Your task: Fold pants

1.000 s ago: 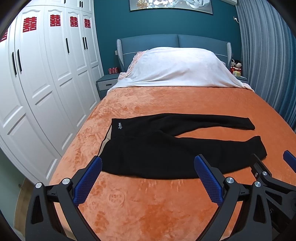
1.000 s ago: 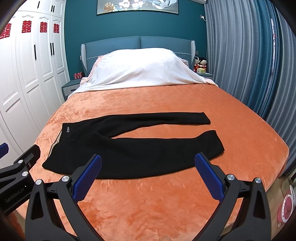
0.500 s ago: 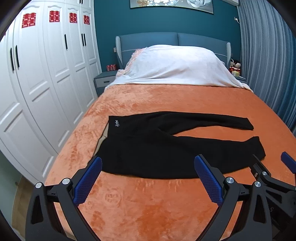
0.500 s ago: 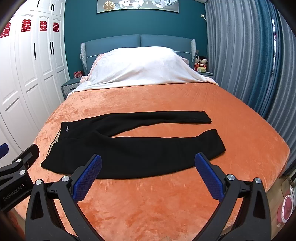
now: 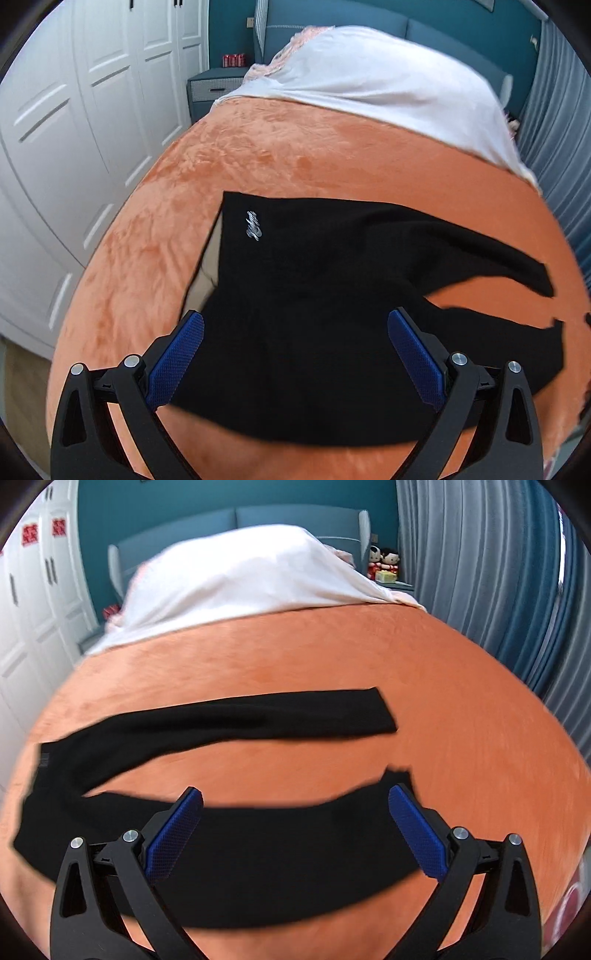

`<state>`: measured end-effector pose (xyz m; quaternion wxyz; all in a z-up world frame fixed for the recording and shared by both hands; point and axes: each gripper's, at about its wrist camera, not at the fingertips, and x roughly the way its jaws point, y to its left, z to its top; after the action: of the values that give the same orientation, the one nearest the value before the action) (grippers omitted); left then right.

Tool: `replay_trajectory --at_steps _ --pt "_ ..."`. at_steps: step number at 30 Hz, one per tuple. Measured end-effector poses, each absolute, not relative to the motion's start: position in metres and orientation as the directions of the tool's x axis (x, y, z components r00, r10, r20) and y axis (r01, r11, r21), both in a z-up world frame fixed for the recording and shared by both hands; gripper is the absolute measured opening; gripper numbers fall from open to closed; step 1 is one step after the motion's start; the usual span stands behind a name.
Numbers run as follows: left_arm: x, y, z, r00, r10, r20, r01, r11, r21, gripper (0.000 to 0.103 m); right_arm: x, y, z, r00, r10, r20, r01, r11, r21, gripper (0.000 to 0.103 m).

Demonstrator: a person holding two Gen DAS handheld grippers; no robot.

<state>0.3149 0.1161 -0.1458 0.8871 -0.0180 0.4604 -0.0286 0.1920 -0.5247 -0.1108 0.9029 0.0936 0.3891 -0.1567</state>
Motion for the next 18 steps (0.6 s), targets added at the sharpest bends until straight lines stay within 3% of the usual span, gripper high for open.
replay_trajectory --at_steps 7,13,18 --pt "0.47 0.146 -0.219 0.455 0.065 -0.888 -0.093 0.995 0.025 0.098 0.287 -0.62 -0.161 0.577 -0.233 -0.783 0.429 0.902 0.047 0.098" --pt "0.538 0.169 -0.251 0.433 0.03 -0.901 -0.198 0.978 -0.063 0.098 0.342 -0.676 -0.189 0.53 -0.276 -0.802 0.478 0.878 0.014 0.098" --pt "0.562 0.164 -0.284 0.349 0.033 -0.936 -0.154 0.988 -0.023 0.098 0.375 -0.711 -0.214 0.481 -0.246 -0.842 0.504 0.863 0.036 0.098"
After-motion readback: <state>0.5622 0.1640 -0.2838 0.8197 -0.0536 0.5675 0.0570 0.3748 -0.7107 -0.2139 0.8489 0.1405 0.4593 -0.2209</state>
